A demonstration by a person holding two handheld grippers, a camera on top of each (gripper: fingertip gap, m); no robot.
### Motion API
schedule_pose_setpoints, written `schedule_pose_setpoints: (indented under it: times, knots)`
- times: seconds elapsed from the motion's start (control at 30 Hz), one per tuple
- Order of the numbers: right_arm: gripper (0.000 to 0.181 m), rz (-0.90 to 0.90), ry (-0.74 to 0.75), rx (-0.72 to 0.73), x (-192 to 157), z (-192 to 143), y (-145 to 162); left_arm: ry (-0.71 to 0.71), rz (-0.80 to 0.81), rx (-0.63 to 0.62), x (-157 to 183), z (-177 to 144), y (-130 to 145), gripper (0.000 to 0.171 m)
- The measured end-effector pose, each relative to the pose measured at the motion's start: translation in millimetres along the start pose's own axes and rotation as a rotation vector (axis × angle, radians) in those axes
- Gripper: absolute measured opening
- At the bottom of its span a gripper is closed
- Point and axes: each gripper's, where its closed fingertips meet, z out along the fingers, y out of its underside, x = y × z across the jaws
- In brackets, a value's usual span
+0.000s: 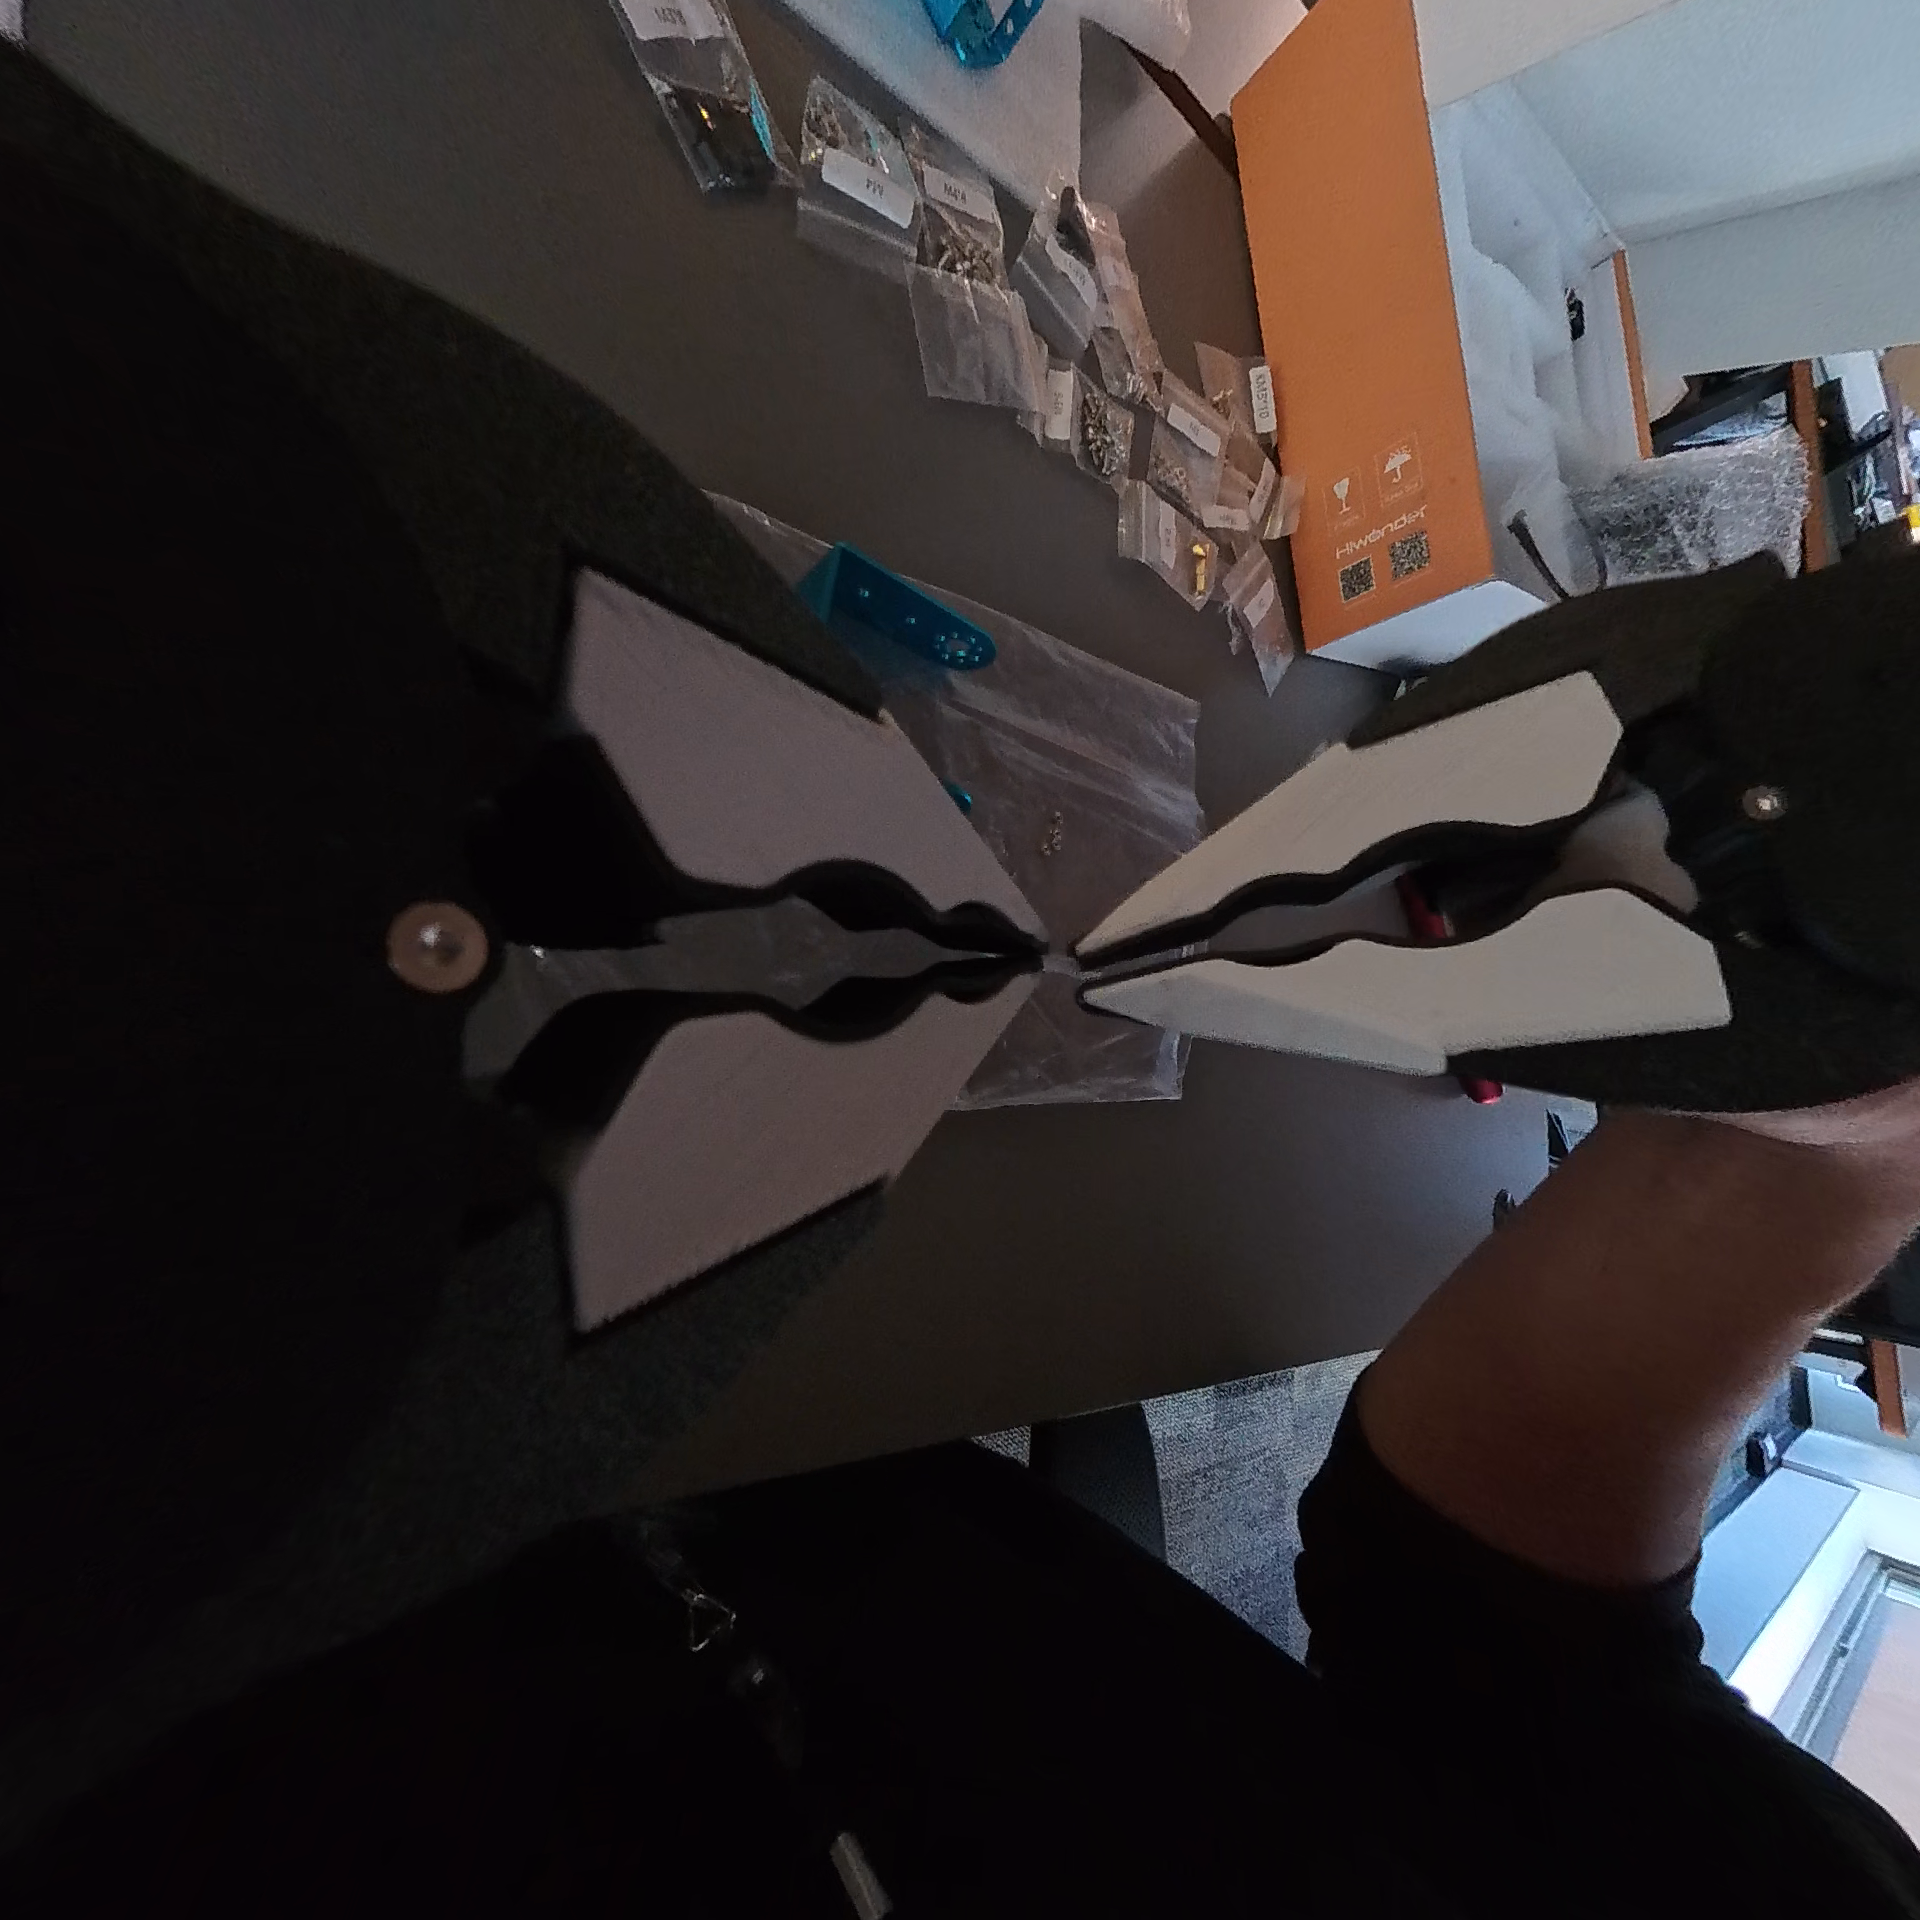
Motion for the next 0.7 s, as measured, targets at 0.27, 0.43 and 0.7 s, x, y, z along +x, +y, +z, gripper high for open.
schedule_pose_setpoints:
  times: [0.27,0.43,0.7]
  knots:
    - [0.001,0.007,-0.013,-0.002,0,3,2,-0.003,0.015,-0.001,0,0,1,0.0]
    - [0.0,0.004,-0.031,0.007,-2,3,2,-0.009,0.054,-0.003,1,0,2,0.0]
    - [0.0,0.048,0.02,0.223,18,-14,-11,-0.13,-0.101,0.01,-27,-3,2,0.01]
